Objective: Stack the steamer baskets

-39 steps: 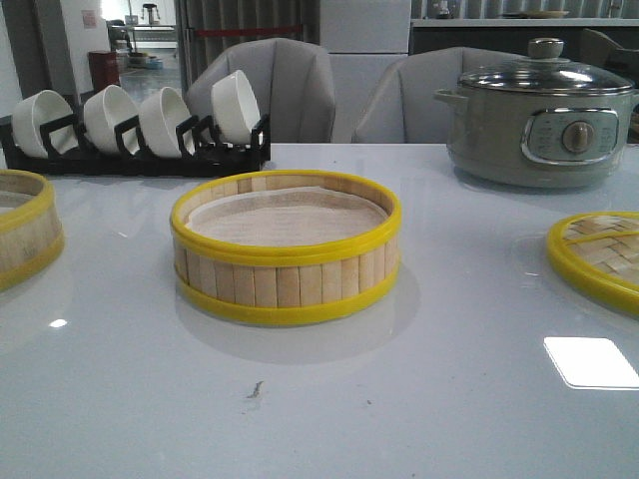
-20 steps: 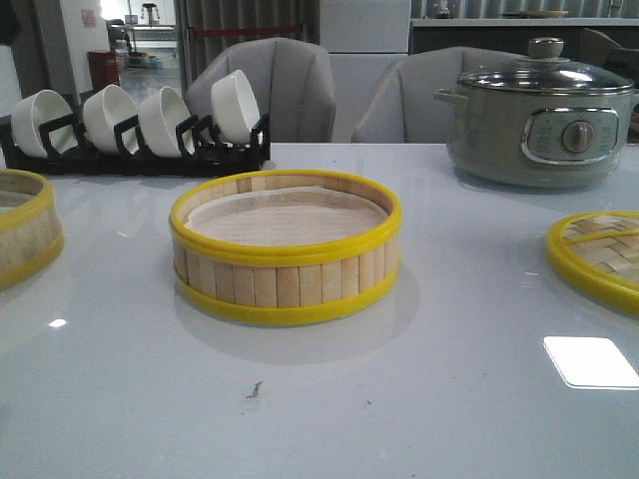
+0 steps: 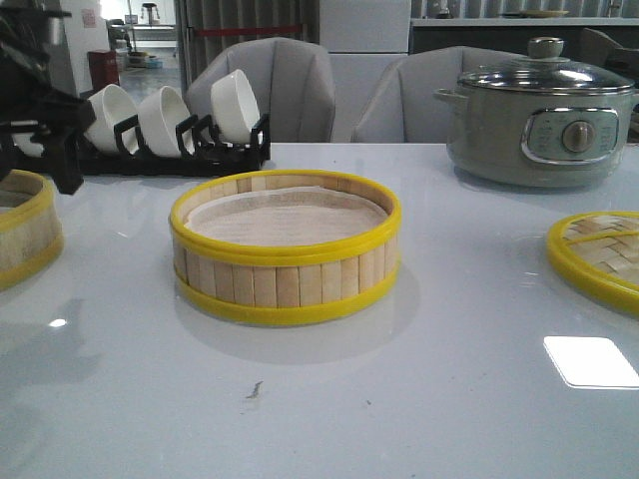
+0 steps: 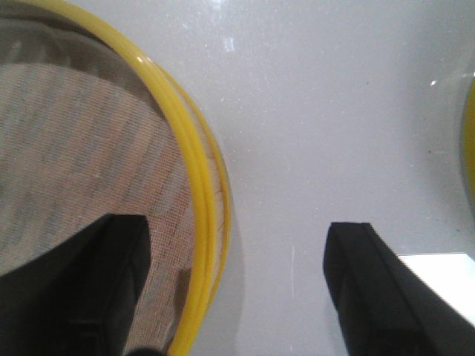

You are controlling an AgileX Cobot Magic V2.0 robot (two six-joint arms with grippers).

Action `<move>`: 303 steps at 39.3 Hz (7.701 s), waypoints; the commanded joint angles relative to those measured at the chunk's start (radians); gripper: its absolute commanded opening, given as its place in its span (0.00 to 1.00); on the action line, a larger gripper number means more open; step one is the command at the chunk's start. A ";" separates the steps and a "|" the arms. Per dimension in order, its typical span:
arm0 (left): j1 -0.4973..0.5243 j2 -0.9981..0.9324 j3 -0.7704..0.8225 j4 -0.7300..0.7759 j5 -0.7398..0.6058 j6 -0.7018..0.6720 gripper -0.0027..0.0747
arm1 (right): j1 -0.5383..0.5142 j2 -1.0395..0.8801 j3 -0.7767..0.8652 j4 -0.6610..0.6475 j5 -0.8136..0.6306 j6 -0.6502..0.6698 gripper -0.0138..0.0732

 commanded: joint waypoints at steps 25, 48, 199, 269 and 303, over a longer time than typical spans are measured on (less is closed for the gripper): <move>-0.003 0.053 -0.051 0.091 -0.050 -0.083 0.16 | 0.002 0.006 -0.035 0.008 -0.063 -0.002 0.73; -0.434 -0.079 -0.349 0.082 0.023 -0.076 0.15 | 0.002 0.006 -0.035 0.008 -0.067 -0.002 0.73; -0.030 -0.464 -0.611 0.072 0.169 -0.077 0.15 | 0.002 0.018 -0.035 0.027 -0.060 -0.002 0.73; 0.056 -1.292 0.854 0.017 -0.332 -0.111 0.15 | 0.004 0.030 -0.035 0.052 0.055 -0.054 0.41; 0.056 -1.292 0.854 0.017 -0.332 -0.111 0.15 | 0.004 0.089 -0.035 0.026 0.260 -0.151 0.61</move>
